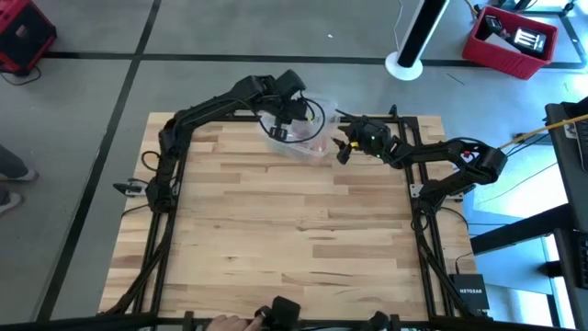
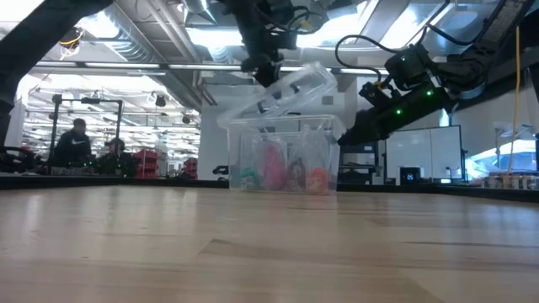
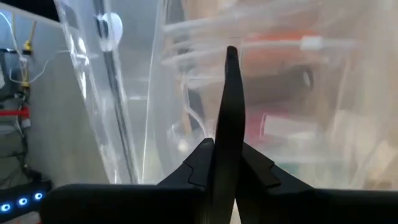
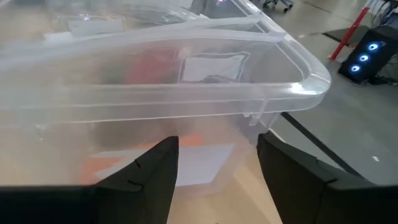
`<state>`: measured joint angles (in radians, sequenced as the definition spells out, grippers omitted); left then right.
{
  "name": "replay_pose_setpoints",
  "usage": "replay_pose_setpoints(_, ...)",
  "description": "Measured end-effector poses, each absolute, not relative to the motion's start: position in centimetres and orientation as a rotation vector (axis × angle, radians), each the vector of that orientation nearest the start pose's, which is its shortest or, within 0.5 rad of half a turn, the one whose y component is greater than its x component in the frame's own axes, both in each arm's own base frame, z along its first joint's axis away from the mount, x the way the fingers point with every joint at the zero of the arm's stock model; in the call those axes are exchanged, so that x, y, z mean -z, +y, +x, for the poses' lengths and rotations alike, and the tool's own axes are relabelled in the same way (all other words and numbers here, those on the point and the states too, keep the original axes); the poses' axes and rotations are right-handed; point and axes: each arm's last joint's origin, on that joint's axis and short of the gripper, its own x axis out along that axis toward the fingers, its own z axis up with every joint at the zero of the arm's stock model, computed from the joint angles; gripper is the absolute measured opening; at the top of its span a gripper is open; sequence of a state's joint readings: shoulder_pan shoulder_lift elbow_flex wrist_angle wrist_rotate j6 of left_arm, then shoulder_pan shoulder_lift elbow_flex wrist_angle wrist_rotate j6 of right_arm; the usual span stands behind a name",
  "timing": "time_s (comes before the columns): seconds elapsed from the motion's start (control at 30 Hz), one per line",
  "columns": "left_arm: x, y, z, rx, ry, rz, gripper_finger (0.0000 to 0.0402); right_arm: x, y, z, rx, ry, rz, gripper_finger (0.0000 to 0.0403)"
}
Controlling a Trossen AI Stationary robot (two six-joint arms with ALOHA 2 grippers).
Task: Roll bandage
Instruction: Close the transparent container
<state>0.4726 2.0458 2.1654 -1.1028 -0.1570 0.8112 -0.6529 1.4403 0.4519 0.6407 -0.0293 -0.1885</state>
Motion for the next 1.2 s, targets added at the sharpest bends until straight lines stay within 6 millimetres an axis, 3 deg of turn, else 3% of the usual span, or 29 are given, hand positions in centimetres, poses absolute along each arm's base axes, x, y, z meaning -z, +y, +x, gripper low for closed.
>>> replay_pose_setpoints(0.43,-31.6,19.9,40.9,-0.063,1.088,0.462,0.0043,-16.1,-15.8,20.9,0.568,0.379,-0.050,0.0222)
replay_pose_setpoints(0.97,-31.4,19.9,39.9,-0.140,1.259,0.554,0.0045,-16.1,-15.8,20.9,0.568,0.382,-0.049,0.0222)
replay_pose_setpoints(1.2,-31.4,18.9,40.3,-0.174,1.304,0.634,0.0045,-15.9,-15.7,20.8,0.569,0.391,-0.024,0.0222)
